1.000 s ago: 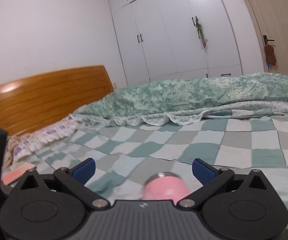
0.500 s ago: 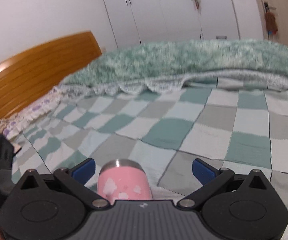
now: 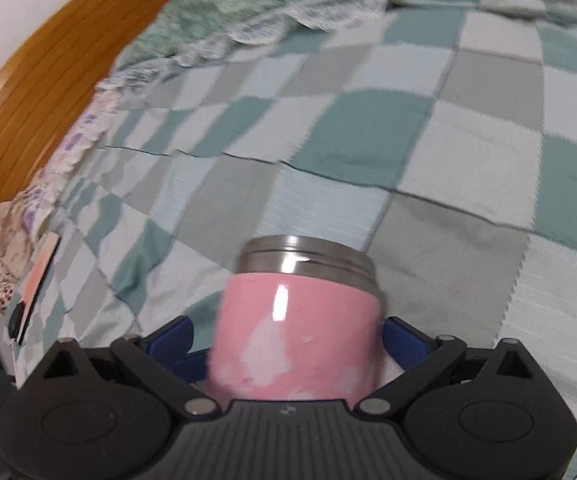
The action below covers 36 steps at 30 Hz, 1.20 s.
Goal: Flip cup upright
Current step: 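Lift the pink cup with the right gripper and rotate it rim-up, then lower the upright pink cup onto the blanket and open the right gripper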
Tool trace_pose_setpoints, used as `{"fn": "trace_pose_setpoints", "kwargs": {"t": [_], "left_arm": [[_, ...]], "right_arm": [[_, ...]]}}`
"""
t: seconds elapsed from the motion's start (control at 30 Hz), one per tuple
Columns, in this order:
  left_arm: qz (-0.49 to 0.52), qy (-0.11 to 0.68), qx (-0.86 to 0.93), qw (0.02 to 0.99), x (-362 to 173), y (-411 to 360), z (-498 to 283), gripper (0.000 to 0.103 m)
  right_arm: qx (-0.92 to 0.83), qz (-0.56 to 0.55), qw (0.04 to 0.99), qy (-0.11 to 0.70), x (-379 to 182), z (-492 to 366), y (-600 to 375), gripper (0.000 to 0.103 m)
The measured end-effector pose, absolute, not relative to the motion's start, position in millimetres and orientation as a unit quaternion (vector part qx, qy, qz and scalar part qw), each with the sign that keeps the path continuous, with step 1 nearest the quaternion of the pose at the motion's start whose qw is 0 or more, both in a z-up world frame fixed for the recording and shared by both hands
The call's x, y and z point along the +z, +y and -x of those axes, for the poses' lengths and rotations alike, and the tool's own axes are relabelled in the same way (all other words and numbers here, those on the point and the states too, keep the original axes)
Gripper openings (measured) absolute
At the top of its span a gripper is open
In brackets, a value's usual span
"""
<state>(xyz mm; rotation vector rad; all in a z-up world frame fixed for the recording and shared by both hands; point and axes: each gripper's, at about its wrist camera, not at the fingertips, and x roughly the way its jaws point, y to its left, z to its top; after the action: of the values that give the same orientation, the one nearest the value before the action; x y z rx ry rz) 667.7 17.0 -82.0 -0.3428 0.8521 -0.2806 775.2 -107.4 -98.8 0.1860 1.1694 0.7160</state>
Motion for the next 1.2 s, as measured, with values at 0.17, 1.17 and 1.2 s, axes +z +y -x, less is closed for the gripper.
{"fn": "trace_pose_setpoints", "kwargs": {"t": [0.17, 1.17, 1.2], "left_arm": [[0.128, 0.403, -0.141, 0.895, -75.6, 17.7, -658.7, 0.086], [0.073, 0.293, -0.063, 0.951, -24.8, 82.4, -426.1, 0.096], [0.073, 0.291, -0.059, 0.952, -24.0, 84.3, -422.2, 0.096]], "right_arm": [[0.335, -0.166, 0.732, 0.569, -112.8, -787.5, -117.2, 0.086], [0.284, 0.100, 0.907, 0.294, -60.1, -505.8, -107.4, 0.083], [0.283, 0.101, 0.907, 0.295, -59.3, -502.2, -108.4, 0.083]]}}
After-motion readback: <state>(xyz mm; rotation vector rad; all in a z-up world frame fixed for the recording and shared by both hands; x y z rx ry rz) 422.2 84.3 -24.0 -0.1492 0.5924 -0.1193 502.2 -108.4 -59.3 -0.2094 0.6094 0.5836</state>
